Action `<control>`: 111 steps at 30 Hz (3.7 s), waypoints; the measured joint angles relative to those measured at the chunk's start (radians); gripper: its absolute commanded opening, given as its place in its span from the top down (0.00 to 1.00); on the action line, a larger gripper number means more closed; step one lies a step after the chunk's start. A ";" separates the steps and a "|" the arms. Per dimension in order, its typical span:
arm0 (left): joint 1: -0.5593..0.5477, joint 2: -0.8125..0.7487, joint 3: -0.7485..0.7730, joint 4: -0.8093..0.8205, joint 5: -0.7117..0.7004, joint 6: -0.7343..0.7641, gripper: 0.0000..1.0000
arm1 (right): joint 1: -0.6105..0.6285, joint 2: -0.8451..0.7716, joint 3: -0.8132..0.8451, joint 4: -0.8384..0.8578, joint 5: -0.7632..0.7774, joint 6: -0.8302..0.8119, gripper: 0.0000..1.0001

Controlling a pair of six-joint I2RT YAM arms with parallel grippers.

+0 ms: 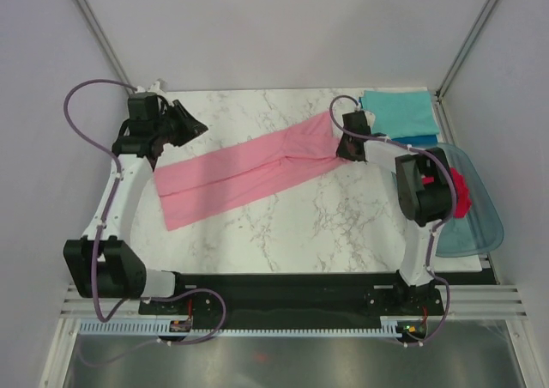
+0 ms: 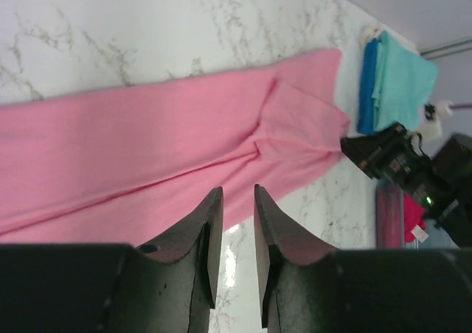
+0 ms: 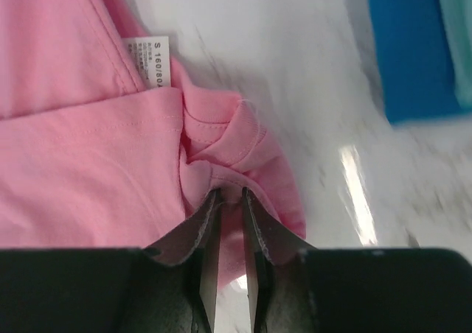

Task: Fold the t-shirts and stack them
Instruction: Fold the tshirt

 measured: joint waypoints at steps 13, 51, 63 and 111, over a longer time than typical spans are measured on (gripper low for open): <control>-0.106 0.077 -0.410 0.121 0.252 -0.079 0.71 | -0.042 0.285 0.464 -0.097 -0.183 -0.063 0.59; -0.241 -0.024 -0.629 0.234 -0.099 -0.201 0.71 | -0.009 0.053 -0.167 0.513 -0.211 0.481 0.64; -0.238 -0.178 -0.443 0.132 -0.119 -0.086 0.72 | -0.048 0.184 0.012 0.474 -0.226 0.403 0.96; -0.425 -0.400 -0.837 -0.035 -0.193 -0.369 0.89 | -0.103 0.120 0.233 0.128 -0.316 0.121 0.48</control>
